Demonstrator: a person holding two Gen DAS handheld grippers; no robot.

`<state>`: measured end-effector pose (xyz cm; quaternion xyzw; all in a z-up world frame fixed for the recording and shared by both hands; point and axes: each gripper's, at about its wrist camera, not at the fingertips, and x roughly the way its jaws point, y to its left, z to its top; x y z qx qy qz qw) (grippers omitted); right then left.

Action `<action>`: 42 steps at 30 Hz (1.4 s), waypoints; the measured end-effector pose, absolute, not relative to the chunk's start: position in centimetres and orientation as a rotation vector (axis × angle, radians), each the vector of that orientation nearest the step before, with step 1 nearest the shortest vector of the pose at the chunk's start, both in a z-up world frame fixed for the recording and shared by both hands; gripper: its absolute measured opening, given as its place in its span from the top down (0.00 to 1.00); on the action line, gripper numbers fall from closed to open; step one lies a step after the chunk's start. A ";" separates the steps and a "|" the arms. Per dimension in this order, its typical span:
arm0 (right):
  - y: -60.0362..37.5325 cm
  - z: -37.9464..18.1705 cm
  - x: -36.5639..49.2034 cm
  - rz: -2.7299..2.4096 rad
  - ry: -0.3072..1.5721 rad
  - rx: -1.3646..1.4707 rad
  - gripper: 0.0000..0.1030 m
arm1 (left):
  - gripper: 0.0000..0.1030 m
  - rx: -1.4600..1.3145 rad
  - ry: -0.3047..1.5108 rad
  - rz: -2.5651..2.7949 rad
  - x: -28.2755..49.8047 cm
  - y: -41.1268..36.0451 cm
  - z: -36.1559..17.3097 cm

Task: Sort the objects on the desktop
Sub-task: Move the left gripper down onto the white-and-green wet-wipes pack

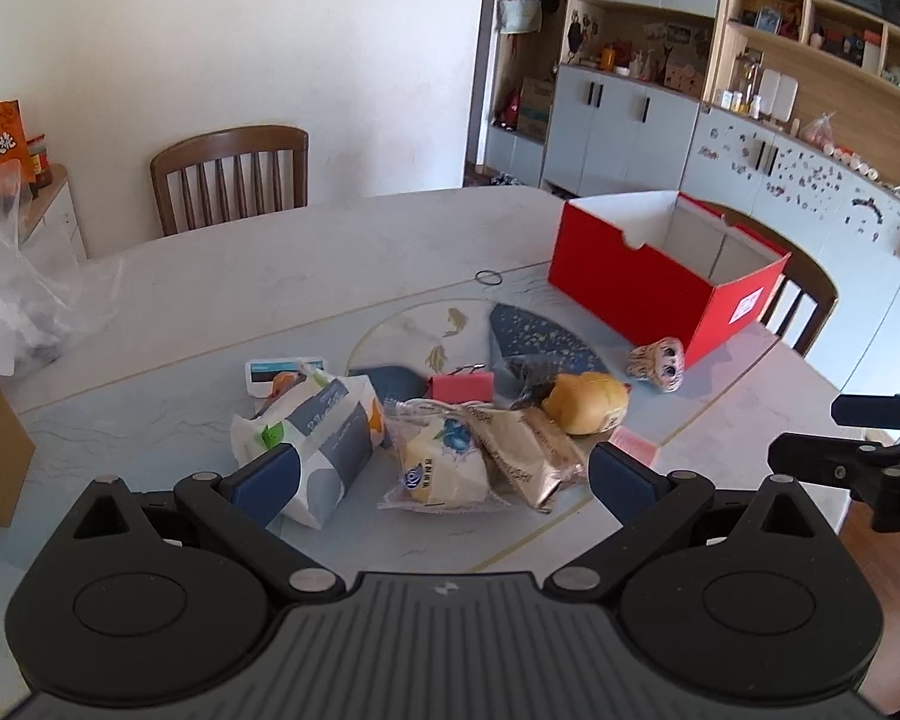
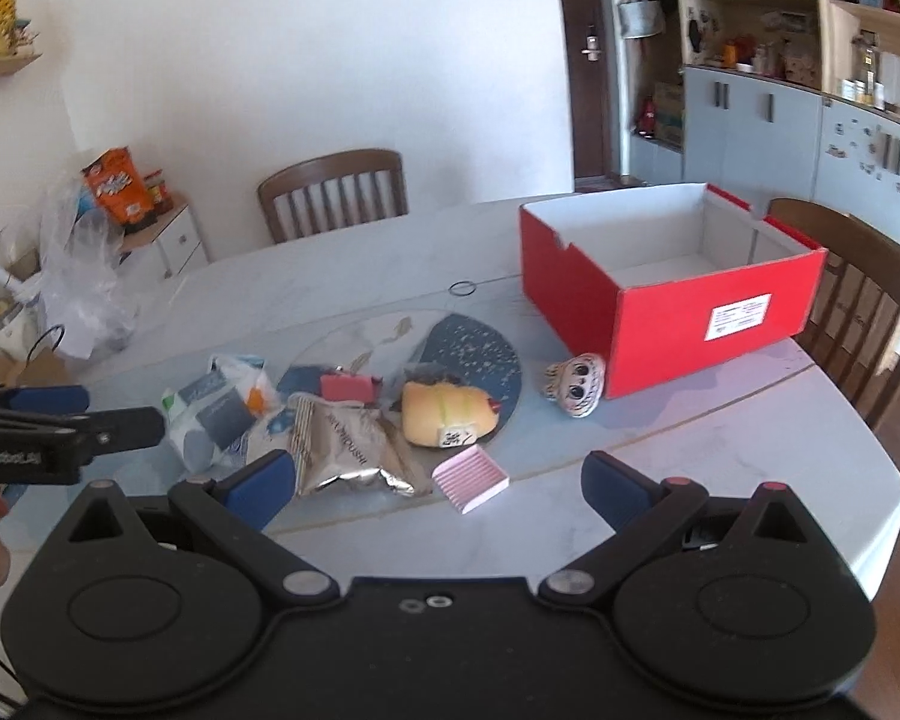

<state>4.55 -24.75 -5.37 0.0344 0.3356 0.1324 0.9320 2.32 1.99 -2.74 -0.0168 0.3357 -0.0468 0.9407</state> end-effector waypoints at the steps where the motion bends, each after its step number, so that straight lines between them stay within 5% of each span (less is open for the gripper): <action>1: -24.7 -5.6 4.7 0.281 0.689 0.065 0.02 | 0.00 -0.025 0.684 -0.081 2.5 2.0 -3.0; 42: -23.9 -16.4 14.6 0.397 0.863 -0.165 0.24 | 0.00 0.172 0.818 -0.017 13.0 6.7 -11.7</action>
